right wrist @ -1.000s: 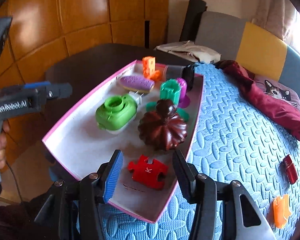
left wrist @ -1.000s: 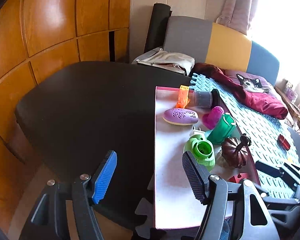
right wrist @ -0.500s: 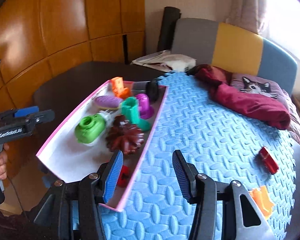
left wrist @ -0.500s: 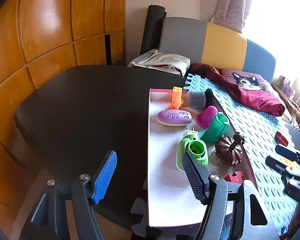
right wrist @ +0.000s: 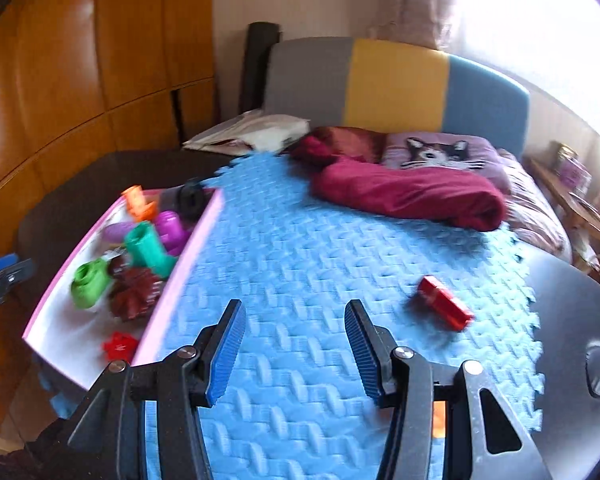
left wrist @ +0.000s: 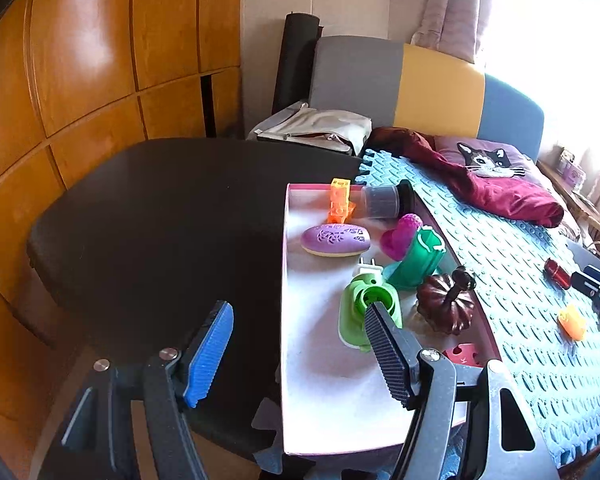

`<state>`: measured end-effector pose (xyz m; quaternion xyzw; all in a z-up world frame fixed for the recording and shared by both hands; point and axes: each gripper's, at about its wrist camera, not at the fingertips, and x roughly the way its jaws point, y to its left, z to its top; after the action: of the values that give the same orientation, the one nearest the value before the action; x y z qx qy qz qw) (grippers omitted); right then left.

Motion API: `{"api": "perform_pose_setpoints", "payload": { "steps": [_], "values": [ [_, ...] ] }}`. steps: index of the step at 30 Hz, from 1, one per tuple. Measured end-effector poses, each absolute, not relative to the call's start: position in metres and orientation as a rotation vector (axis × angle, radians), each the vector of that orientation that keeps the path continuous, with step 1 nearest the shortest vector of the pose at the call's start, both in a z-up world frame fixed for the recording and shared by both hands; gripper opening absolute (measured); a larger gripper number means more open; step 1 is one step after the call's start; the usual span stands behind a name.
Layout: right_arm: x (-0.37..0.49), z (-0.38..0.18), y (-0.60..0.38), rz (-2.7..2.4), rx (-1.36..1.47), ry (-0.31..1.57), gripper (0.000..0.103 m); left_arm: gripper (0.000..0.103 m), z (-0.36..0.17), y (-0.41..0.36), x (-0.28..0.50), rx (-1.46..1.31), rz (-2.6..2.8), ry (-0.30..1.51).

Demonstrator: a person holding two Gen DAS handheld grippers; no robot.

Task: Organize rigid objects
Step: 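Move the left tool to the red cylinder while the right tool approaches the orange scoop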

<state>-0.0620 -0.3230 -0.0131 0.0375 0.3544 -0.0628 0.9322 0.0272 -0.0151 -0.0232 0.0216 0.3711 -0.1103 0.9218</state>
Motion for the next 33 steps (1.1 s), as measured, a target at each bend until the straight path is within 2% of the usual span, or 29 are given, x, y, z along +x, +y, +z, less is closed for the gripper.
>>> {"api": "perform_pose_setpoints", "payload": {
  "steps": [8, 15, 21, 33],
  "values": [
    [-0.080, -0.018, -0.400, -0.336, 0.138, 0.713, 0.052, 0.070, 0.006, -0.032, 0.026, 0.058, -0.277, 0.693],
    [-0.109, -0.034, -0.471, -0.578, 0.404, 0.677, 0.052, 0.072, 0.031, -0.076, 0.030, 0.090, -0.393, 0.655],
    [-0.123, -0.035, -0.494, -0.611, 0.532, 0.638, 0.052, 0.083, 0.032, -0.146, 0.030, 0.164, -0.551, 0.666],
    [-0.131, -0.039, -0.507, -0.629, 0.630, 0.620, 0.053, 0.095, -0.014, -0.325, 0.038, 0.382, -0.886, 0.777]
  ]
}}
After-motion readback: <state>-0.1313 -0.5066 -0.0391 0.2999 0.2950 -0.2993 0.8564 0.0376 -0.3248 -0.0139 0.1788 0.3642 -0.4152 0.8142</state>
